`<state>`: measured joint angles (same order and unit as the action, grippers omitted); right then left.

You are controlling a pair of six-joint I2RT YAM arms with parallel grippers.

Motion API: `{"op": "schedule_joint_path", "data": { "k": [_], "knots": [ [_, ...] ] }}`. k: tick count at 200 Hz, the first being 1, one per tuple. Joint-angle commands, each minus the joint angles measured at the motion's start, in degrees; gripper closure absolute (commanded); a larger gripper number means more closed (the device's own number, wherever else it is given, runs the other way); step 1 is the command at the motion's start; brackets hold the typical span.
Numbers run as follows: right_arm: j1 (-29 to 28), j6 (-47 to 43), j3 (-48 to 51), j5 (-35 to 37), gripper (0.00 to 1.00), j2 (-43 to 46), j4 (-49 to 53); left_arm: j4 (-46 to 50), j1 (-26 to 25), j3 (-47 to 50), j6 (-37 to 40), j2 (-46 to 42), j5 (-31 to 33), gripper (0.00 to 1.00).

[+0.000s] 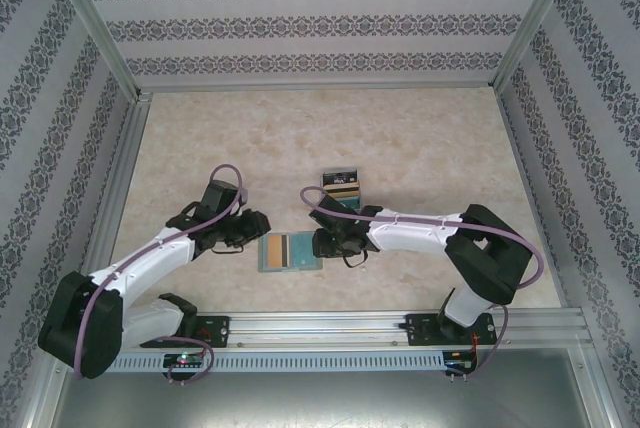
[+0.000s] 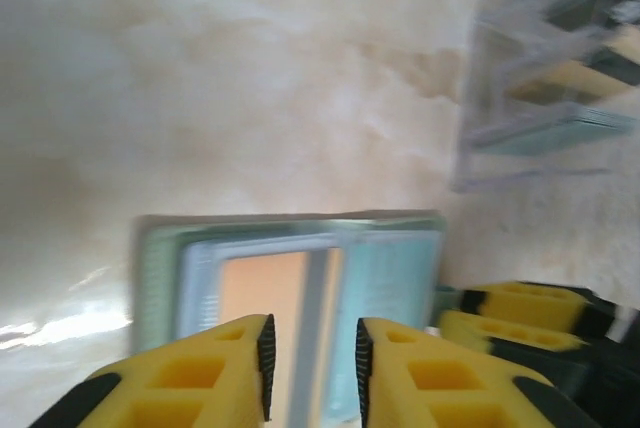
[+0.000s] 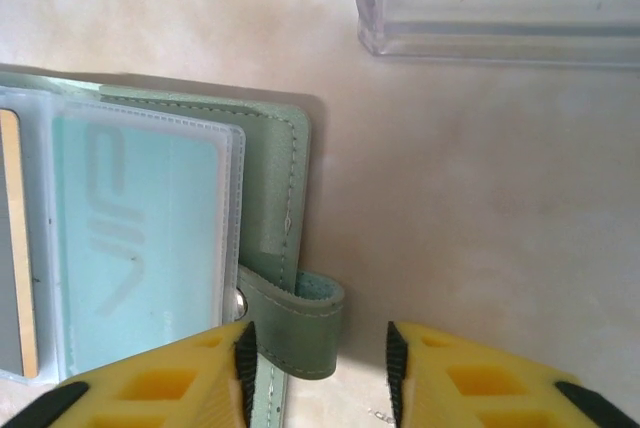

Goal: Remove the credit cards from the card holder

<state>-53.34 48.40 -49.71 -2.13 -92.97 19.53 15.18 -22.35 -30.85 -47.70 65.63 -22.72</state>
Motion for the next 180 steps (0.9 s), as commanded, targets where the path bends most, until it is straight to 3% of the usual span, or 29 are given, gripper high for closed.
{"op": "schedule_joint_path", "data": {
  "k": [1,25,88,180],
  "knots": [
    [0.35,0.09,-1.61,2.43,0.52,2.12,2.11,6.06,0.54,1.31,-0.29,0.31,3.98,0.74],
    [-0.86,-1.37,-4.74,4.59,0.44,2.28,4.65,4.11,0.51,2.17,-0.93,1.96,1.63,0.79],
    [-2.93,-2.13,-8.70,0.36,0.44,-3.01,3.41,4.68,0.50,2.02,-0.85,5.78,1.58,0.86],
    [-3.87,-2.31,-10.12,-2.52,0.49,-6.83,1.69,3.72,0.55,2.37,-0.91,6.32,0.72,0.87]
  ]
}}
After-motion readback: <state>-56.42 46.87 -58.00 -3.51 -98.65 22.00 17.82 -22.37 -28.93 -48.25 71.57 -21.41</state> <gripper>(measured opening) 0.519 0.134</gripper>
